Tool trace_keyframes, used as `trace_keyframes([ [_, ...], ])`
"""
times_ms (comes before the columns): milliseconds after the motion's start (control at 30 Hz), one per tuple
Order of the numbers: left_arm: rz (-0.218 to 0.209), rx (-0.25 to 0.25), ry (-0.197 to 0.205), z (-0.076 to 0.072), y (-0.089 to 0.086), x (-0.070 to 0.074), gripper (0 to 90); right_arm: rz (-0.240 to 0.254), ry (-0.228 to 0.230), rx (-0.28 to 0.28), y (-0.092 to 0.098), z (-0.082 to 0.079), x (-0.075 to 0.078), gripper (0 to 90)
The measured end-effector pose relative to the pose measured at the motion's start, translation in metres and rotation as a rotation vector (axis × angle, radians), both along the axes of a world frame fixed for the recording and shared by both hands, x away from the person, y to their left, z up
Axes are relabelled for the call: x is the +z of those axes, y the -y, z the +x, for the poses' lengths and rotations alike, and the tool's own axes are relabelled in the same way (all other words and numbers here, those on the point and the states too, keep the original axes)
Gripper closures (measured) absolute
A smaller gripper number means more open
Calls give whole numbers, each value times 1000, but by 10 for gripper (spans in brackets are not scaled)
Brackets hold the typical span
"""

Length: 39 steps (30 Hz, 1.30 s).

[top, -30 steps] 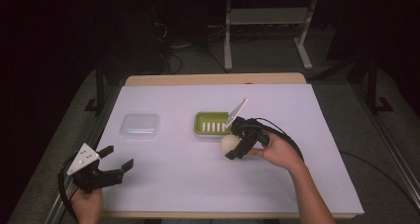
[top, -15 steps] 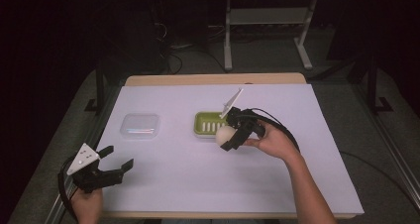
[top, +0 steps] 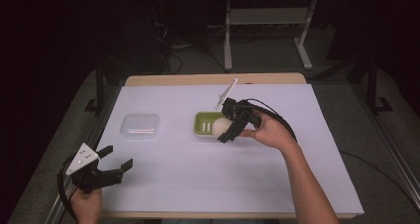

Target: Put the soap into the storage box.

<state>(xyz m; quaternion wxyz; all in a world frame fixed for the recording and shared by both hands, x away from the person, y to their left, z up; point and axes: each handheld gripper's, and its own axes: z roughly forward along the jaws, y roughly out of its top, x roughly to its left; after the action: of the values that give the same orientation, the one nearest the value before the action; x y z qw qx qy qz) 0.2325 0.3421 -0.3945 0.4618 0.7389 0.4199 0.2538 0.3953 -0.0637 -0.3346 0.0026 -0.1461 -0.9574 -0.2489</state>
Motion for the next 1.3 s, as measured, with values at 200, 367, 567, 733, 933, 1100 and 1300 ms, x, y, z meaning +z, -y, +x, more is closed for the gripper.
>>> trace_keyframes([
  [200,0,-1,-1,0,0,0,132,3,7,-3,-3,7,11,236],
  [367,0,-2,-2,0,0,0,133,5,12,-3,-6,12,14,236],
  [567,4,-3,-2,0,0,0,132,4,2,-15,-9,20,9,236],
  [733,3,-3,-3,0,0,0,132,-6,-4,-20,-10,25,4,236],
  [933,1,1,-6,0,-1,0,132,-17,-4,-40,-13,31,-2,236],
  [1100,2,1,-5,0,-1,-1,132,-23,-10,-43,-18,37,-9,236],
  [1300,6,-1,-3,0,-3,0,132,-25,-16,-50,-25,44,-16,236],
])
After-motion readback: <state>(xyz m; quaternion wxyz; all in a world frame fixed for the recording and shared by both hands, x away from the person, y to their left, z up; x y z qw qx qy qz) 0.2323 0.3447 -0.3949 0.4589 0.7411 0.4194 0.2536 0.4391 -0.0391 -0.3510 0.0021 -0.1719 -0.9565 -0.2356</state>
